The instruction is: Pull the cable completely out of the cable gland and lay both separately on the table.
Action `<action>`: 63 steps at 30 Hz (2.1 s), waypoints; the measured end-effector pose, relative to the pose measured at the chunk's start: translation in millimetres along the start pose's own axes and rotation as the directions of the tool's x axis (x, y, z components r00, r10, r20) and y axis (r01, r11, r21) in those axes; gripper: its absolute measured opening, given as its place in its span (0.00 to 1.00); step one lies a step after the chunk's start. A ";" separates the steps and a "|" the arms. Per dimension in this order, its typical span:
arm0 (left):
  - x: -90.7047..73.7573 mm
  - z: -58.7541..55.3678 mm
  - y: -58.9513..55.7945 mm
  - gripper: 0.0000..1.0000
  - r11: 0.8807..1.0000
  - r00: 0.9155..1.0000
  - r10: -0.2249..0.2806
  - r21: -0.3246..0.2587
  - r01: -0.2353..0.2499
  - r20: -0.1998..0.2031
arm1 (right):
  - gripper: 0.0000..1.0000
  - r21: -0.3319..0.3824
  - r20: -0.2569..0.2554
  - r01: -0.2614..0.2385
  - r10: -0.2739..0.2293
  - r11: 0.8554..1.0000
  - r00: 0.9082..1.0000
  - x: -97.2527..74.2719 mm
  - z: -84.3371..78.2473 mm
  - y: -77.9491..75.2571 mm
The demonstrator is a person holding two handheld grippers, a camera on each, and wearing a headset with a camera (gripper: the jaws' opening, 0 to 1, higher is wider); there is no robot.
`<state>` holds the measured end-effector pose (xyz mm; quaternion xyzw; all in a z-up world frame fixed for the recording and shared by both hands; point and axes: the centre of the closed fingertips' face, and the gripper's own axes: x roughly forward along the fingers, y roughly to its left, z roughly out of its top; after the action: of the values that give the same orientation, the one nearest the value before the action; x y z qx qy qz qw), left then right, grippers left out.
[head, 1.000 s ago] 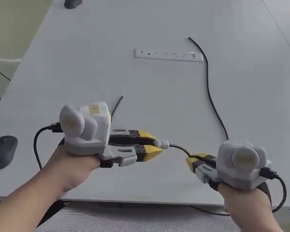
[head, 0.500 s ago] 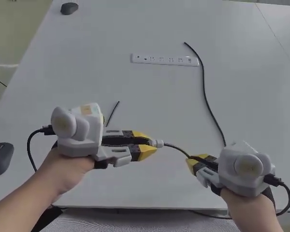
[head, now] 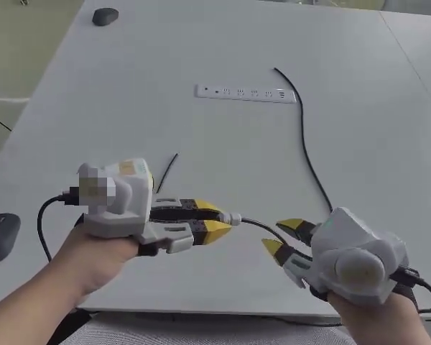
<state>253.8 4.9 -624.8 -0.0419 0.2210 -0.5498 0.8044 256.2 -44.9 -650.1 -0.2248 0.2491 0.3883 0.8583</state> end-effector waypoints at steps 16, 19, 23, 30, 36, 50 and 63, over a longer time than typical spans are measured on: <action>-1.8 -2.4 -5.7 0.15 1.000 1.000 -0.001 0.019 0.001 -0.006 | 0.07 -0.290 -0.005 -0.117 0.121 0.950 0.993 8.8 28.6 28.0; -0.5 -2.4 -5.9 0.15 1.000 1.000 -0.007 0.022 0.007 -0.013 | 0.06 -0.308 -0.008 -0.113 0.116 0.945 0.993 9.4 29.8 28.1; -0.5 -2.4 -5.2 0.15 1.000 1.000 -0.004 0.027 0.004 -0.015 | 0.04 -0.320 -0.013 -0.106 0.107 0.941 0.994 10.5 29.7 26.3; 0.1 -4.4 -4.8 0.15 1.000 1.000 -0.003 0.027 0.004 -0.028 | 0.01 -0.325 -0.015 -0.108 0.109 0.940 0.994 13.8 28.2 26.2; 0.8 -4.8 -4.5 0.15 1.000 1.000 -0.003 0.027 0.004 -0.029 | 0.01 -0.288 -0.010 -0.104 0.106 0.952 0.994 14.2 27.2 25.2; 3.0 -6.5 -4.3 0.15 1.000 0.999 -0.007 0.023 0.007 -0.034 | 0.01 -0.209 -0.002 -0.093 0.094 0.973 0.996 16.5 20.7 19.9; 3.0 -5.7 -2.8 0.15 1.000 1.000 -0.007 0.017 0.008 -0.030 | 0.00 -0.104 -0.003 -0.064 0.064 0.992 0.998 17.2 6.2 7.3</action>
<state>250.0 2.1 -630.0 -0.0276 0.2281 -0.5554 0.7992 261.9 -27.4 -657.0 -0.2613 0.2353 0.4280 0.8326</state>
